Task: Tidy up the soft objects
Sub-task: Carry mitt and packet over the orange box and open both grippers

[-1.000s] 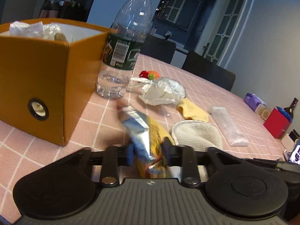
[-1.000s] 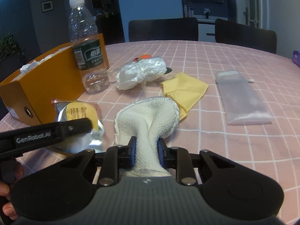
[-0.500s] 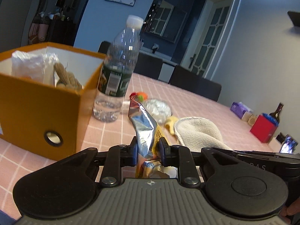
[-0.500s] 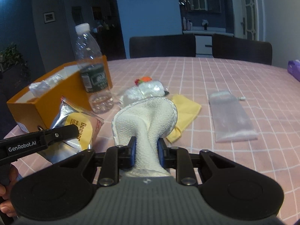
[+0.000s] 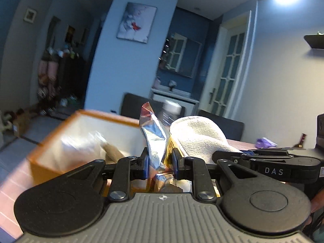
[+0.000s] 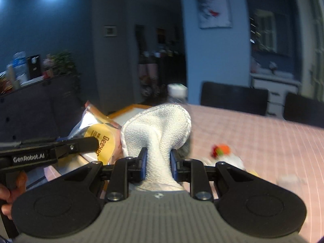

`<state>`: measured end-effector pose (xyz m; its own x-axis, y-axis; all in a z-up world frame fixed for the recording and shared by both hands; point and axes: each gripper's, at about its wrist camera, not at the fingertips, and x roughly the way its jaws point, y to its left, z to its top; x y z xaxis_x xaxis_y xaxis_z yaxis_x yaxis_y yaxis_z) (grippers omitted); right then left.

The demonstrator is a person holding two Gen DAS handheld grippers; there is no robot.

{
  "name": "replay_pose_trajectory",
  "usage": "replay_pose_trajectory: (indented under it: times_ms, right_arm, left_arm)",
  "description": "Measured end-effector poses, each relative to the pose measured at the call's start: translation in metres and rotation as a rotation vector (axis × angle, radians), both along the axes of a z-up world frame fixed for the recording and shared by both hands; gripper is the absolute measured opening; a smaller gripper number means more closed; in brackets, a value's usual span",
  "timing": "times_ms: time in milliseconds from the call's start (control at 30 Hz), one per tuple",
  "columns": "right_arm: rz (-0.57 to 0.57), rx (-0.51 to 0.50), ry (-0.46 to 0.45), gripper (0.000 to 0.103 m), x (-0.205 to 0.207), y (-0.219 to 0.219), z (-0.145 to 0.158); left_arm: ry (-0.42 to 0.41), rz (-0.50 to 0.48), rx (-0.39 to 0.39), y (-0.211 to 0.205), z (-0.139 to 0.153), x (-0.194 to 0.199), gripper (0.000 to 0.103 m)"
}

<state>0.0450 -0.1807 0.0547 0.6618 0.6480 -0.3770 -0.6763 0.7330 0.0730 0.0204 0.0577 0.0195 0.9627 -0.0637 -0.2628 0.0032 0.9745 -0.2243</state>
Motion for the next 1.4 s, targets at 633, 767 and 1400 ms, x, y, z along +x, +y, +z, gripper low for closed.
replay_pose_trajectory:
  times_ms: [633,767,1400]
  right_arm:
    - [0.025,-0.267,-0.002,0.022,0.100,0.178,-0.020]
    - [-0.006,-0.313,0.024,0.022,0.126,0.198,-0.029]
    - [0.043,-0.540,0.206,0.025,0.179,0.250,-0.060]
  left_arm:
    - [0.259,0.048,0.219,0.090,-0.005,0.130,0.024]
    - [0.281,0.035,0.233,0.102,-0.019,0.150,0.024]
    - [0.563,-0.047,0.317,0.101,-0.047,0.197,0.023]
